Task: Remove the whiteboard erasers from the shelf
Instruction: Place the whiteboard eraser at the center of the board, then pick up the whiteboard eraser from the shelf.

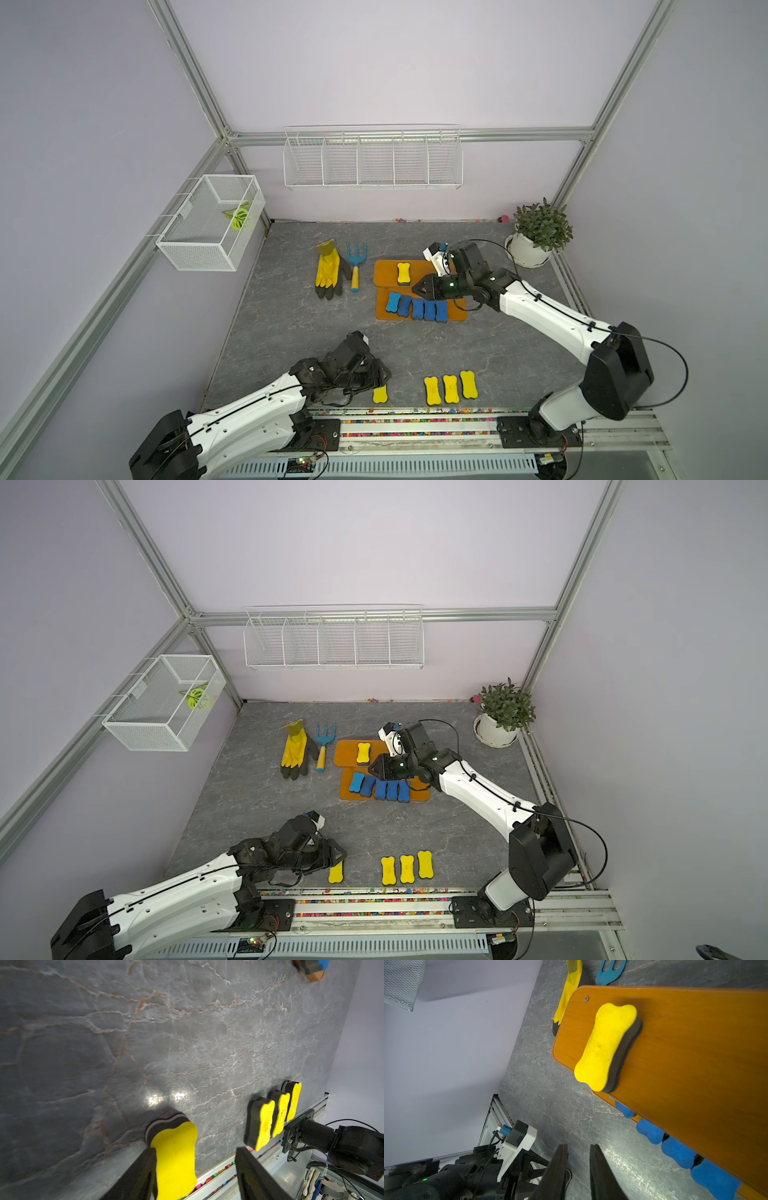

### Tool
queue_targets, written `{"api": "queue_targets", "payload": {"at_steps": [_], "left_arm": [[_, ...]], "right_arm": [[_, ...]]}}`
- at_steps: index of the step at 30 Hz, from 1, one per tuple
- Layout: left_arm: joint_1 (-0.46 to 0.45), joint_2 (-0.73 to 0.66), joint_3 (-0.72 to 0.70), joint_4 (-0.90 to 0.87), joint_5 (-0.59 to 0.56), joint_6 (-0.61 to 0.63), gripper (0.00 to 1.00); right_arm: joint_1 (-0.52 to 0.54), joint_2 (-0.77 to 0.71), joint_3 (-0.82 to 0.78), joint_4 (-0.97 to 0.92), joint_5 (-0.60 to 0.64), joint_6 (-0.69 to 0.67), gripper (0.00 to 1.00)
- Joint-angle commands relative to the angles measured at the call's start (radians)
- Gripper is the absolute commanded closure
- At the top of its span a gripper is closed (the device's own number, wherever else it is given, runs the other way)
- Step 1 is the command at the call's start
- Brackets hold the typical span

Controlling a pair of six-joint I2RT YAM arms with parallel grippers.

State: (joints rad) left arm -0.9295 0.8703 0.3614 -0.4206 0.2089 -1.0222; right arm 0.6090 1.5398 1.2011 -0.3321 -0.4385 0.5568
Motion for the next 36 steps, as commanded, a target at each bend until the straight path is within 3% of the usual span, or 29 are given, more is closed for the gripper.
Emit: {"api": "queue_targets", "payload": {"at_steps": [1,5,11,17,23,30,36], "left_arm": [[0.004,-0.025,0.046,-0.041,-0.030,0.034,0.34],[0.036,-0.048,0.119,-0.120,-0.073,0.082,0.36],[0.279,-0.033,0.221,-0.118,0.029,0.208,0.41],[0.461,0.136,0.397,-0.134,0.112,0.333,0.42],[0.540,0.286,0.562,-0.175,0.123,0.443,0.43],[0.594,0.358,0.634,-0.167,0.163,0.488,0.42],[0.607,0.378,0.659,-0.185,0.131,0.520,0.40]], "right_arm": [[0.006,0.013,0.017,0.003,0.004,0.001,0.74],[0.008,0.024,0.035,0.001,0.017,0.015,0.74],[0.014,0.086,0.118,-0.047,0.102,0.076,0.75],[0.016,0.158,0.228,-0.115,0.189,0.148,0.73],[0.019,0.222,0.318,-0.160,0.225,0.187,0.71],[0.040,0.284,0.421,-0.233,0.265,0.194,0.67],[0.079,0.307,0.518,-0.362,0.414,0.130,0.50]]}}
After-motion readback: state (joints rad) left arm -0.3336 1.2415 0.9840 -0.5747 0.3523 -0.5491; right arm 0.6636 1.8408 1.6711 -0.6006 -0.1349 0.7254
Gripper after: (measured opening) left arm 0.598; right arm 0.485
